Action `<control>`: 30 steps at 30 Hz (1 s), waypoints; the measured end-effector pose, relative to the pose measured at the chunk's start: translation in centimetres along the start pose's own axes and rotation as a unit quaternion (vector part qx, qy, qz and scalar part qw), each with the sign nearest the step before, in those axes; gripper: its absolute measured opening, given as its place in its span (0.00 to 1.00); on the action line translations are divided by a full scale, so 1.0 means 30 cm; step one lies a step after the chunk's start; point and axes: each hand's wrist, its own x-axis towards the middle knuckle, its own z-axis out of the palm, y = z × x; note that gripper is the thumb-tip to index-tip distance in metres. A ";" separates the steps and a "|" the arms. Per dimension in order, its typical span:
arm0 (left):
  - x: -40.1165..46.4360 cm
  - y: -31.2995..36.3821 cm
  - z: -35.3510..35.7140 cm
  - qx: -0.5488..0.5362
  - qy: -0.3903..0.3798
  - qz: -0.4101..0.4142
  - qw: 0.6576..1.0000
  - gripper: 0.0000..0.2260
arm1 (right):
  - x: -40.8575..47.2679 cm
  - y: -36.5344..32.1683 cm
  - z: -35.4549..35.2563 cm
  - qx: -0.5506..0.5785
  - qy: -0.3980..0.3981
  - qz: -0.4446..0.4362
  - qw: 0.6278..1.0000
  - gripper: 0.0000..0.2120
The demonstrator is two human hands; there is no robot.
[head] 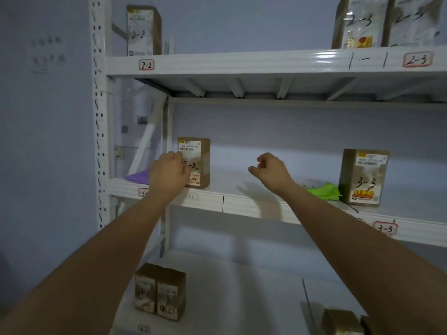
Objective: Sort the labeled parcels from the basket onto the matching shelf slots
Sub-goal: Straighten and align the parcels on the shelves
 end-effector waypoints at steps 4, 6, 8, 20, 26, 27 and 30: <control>-0.019 -0.203 0.056 0.079 -0.076 -0.060 0.992 0.16 | 0.062 -0.066 0.136 0.041 -0.073 0.019 0.996 0.33; -0.014 -0.260 0.085 0.111 -0.112 -0.060 0.986 0.18 | 0.101 -0.081 0.204 0.064 -0.103 0.031 0.992 0.38; -0.006 -0.295 0.109 0.128 -0.128 -0.051 0.982 0.18 | 0.138 -0.088 0.272 0.085 -0.123 0.037 0.988 0.40; 0.056 -0.337 0.203 0.066 -0.208 -0.063 0.974 0.16 | 0.255 -0.078 0.511 0.193 -0.132 0.028 0.972 0.36; 0.105 -0.403 0.250 -0.019 -0.294 -0.091 0.951 0.17 | 0.286 -0.072 0.548 0.145 -0.172 0.039 0.974 0.35; 0.118 -0.414 0.258 -0.020 -0.300 -0.084 0.950 0.18 | 0.296 -0.066 0.552 0.142 -0.183 0.045 0.972 0.34; 0.153 -0.434 0.267 -0.026 -0.314 -0.059 0.947 0.18 | 0.294 -0.076 0.545 0.164 -0.201 0.066 0.964 0.27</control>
